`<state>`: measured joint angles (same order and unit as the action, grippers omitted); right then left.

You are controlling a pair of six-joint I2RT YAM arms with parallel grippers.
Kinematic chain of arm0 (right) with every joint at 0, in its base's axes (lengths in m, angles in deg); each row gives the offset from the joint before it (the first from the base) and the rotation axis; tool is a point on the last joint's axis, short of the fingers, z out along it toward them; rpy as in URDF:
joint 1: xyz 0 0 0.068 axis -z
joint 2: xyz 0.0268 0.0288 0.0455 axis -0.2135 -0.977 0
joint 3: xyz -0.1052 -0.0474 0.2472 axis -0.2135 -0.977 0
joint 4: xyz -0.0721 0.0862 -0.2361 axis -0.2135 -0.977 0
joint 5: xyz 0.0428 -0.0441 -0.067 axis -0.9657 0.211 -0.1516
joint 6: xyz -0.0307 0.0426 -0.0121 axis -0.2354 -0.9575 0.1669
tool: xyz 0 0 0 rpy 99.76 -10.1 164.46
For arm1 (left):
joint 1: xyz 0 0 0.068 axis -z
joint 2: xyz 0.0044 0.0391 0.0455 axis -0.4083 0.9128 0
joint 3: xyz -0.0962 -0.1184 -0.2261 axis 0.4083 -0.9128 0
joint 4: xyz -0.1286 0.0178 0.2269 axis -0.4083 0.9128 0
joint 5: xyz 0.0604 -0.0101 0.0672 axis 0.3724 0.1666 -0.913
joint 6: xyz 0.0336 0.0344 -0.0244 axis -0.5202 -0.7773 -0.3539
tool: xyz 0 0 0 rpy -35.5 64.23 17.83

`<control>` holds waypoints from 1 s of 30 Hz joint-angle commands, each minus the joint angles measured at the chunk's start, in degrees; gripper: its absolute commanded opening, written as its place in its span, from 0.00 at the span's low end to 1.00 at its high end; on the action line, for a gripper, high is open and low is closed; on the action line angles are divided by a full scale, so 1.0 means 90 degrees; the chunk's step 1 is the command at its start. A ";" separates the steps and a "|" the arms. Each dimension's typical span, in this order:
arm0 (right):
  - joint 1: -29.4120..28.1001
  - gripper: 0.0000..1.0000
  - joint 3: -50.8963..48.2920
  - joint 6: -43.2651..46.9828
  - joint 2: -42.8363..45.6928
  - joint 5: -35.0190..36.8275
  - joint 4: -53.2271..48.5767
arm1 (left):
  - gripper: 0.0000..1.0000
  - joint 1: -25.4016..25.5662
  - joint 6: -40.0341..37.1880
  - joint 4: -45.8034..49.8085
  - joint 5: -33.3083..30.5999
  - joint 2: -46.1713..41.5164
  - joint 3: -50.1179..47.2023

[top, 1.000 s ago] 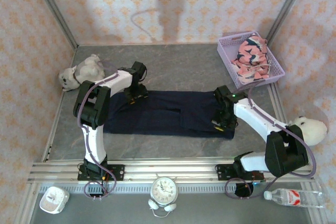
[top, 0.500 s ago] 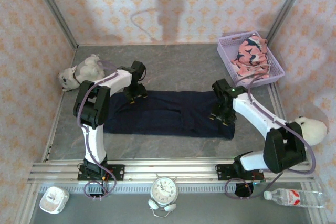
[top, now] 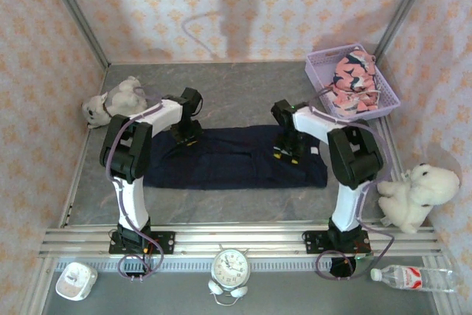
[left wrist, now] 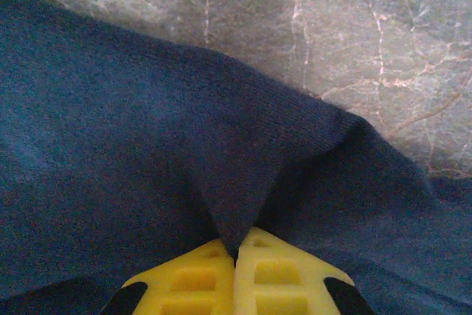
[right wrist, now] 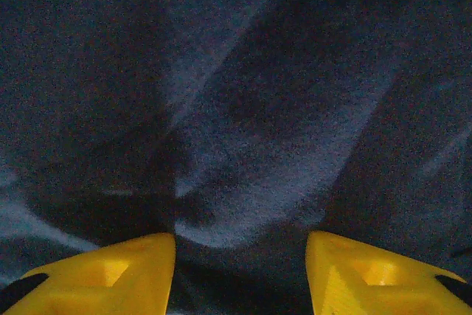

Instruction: Fold and stack the mixed laundry pile

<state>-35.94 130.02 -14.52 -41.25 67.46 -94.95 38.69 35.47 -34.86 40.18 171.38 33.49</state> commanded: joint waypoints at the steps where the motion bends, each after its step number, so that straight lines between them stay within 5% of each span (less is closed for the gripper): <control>1: 0.0176 0.51 0.0945 -0.0007 -0.0879 0.0598 0.0092 | 0.00 0.0051 0.0406 -0.0027 0.0437 0.0091 -0.0605; 9: 0.0667 0.51 0.5045 0.0241 -0.3465 0.0629 -0.0680 | 0.00 0.0485 0.1251 -0.0700 0.1278 -0.0175 -0.1054; 16: 0.0909 0.56 0.7851 0.0158 -0.5143 -0.0275 -0.0289 | 0.00 0.1595 0.2528 -0.1081 0.0938 -0.0700 -0.1222; 22: 0.0911 0.63 0.7914 0.0273 -0.4768 -0.1022 0.0440 | 0.15 0.2518 0.3129 -0.1162 0.0984 -0.0958 -0.0977; 26: 0.0790 0.63 0.7321 0.0679 -0.3803 -0.0630 0.0171 | 0.48 0.2463 0.2813 -0.0555 0.0369 -0.1501 -0.0767; 30: 0.0694 0.63 0.5867 0.0843 -0.2624 -0.0236 0.0220 | 0.57 0.2094 0.1843 0.0043 0.0114 -0.1484 -0.0324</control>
<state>-28.62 187.65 -9.21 -74.62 62.23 -91.82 59.80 57.57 -40.00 45.42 159.25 27.61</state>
